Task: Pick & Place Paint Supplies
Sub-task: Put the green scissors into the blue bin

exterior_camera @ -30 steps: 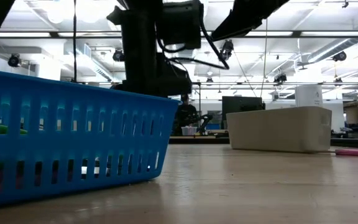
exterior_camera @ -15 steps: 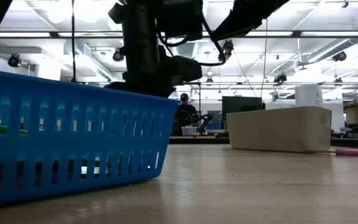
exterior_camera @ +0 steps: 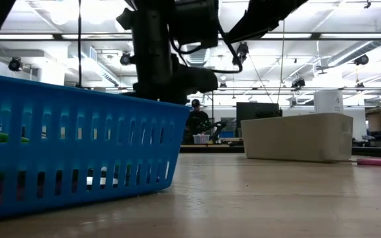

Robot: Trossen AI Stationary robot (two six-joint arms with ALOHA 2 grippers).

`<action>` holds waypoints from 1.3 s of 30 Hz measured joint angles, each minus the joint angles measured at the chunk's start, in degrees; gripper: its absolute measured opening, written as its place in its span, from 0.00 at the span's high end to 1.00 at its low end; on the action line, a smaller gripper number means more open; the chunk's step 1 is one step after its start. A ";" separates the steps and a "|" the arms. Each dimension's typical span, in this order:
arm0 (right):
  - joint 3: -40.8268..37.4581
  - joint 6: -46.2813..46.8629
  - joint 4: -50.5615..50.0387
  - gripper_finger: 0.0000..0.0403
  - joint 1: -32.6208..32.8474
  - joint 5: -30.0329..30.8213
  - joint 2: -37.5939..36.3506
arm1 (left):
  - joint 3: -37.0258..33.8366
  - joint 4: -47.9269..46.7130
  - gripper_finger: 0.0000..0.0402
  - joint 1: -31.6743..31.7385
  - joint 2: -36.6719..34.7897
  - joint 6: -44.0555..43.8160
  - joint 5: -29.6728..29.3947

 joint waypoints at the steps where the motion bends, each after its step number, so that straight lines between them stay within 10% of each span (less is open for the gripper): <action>1: 0.00 0.00 0.00 0.65 0.02 0.00 -0.01 | 0.00 0.01 0.83 0.04 0.41 0.21 0.01; 13: -0.01 0.00 0.01 0.65 0.01 0.00 0.01 | 0.09 0.46 0.61 1.23 0.96 4.89 1.02; 39: 0.01 0.00 0.00 0.65 0.00 -0.01 -0.01 | -4.15 4.55 0.62 1.97 1.18 4.43 -0.47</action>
